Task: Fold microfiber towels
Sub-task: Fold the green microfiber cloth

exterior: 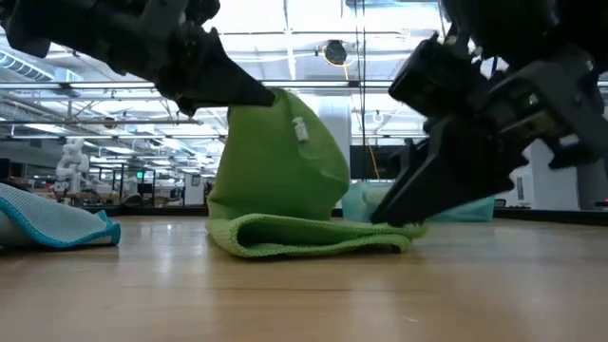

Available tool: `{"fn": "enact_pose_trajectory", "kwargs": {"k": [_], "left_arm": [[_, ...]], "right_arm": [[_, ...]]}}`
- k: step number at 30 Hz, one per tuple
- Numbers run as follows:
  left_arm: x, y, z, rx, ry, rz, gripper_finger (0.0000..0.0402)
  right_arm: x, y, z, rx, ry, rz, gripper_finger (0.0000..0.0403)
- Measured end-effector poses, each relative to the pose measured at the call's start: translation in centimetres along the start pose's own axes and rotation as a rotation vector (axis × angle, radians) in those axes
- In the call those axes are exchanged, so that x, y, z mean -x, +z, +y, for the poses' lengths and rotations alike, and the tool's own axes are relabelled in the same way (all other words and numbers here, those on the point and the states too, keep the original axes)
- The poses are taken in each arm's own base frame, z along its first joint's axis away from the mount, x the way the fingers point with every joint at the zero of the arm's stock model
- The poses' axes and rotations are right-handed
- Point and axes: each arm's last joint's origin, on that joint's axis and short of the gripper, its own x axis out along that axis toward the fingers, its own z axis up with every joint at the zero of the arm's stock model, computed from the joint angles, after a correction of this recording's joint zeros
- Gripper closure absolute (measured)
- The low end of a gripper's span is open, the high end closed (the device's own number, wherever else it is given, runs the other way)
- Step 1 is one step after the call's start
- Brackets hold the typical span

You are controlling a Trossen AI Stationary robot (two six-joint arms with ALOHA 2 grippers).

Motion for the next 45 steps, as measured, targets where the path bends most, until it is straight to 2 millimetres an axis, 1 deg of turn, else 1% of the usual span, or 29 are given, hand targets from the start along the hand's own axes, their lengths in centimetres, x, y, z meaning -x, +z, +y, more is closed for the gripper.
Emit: {"fn": "enact_pose_trajectory", "kwargs": {"k": [4,10,14,18,25,29,34,37,39,45], "left_arm": [[0.1,0.3,-0.4,0.023,-0.009,-0.01,0.0397],[0.2,0.6,-0.9,0.033,-0.001,-0.023,0.0398],[-0.6,-1.1,-1.3,0.02,0.025,0.015,0.0399],[-1.9,-1.9,-2.5,0.023,0.025,0.029,0.0398],[-4.2,-1.4,-4.6,-0.005,0.013,0.017,0.0397],[-4.2,-0.7,-5.2,-0.019,0.009,0.008,0.0399],[-3.9,-0.9,-5.5,-0.049,0.036,0.017,0.0396],[-3.8,-1.4,-5.4,-0.031,0.051,0.057,0.0398],[-3.7,-1.5,-5.3,-0.021,0.061,0.067,0.0395],[-3.7,-1.8,-5.2,0.01,0.08,0.094,0.0398]], "right_arm": [[-0.2,-0.1,-0.4,-0.017,-0.013,0.006,0.0341],[-0.3,-0.1,-1.0,-0.045,-0.031,0.017,0.0358],[-0.3,-0.2,-1.3,-0.062,-0.042,0.033,0.0366],[-0.3,-0.2,-1.3,-0.063,-0.041,0.03,0.0369],[-0.3,0.0,-1.3,-0.08,-0.037,0.012,0.0369],[-0.3,0.0,-1.2,-0.092,-0.036,0.007,0.0369],[0.1,0.5,-1.1,-0.093,-0.03,-0.01,0.0368],[0.9,1.1,-0.8,-0.086,-0.029,-0.014,0.0353],[1.6,1.4,-0.5,-0.077,-0.049,-0.004,0.0329],[2.6,1.5,-0.2,-0.129,-0.096,0.019,0.0225]]}}
